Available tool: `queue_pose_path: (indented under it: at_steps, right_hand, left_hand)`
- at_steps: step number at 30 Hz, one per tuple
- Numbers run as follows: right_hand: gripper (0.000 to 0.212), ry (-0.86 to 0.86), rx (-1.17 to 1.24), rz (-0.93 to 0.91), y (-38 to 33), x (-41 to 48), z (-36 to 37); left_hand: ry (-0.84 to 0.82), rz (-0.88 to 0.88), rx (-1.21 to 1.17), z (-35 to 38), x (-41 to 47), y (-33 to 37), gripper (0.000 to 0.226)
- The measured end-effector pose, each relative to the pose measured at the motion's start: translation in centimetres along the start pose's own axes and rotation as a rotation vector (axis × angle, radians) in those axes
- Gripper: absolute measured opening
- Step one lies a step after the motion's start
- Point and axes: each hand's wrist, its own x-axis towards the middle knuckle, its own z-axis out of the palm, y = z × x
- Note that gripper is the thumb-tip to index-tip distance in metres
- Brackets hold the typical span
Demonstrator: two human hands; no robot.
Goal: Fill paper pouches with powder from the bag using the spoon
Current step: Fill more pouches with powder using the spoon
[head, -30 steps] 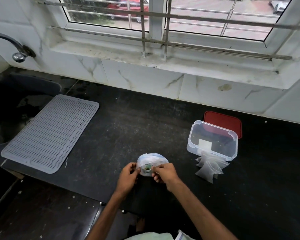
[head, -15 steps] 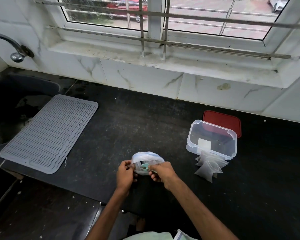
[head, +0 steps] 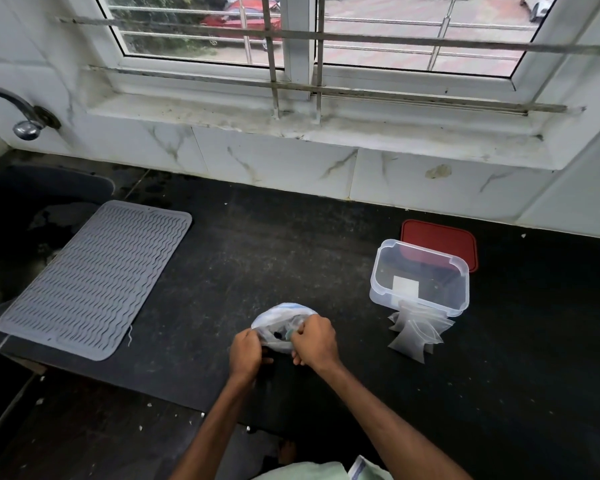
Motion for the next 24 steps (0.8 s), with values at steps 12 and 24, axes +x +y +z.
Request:
queue_pose_path:
  at_steps: [12,24]
  right_hand:
    - [0.019,-0.068,0.163,0.025,2.2,0.7,-0.2]
    - [0.015,-0.127,0.312,0.093,2.6,0.7,-0.3]
  left_hand:
    - [-0.081,0.051,-0.103,0.7,-0.5,0.5,0.033]
    - [-0.12,0.025,-0.284,0.9,-0.3,-0.2,0.025]
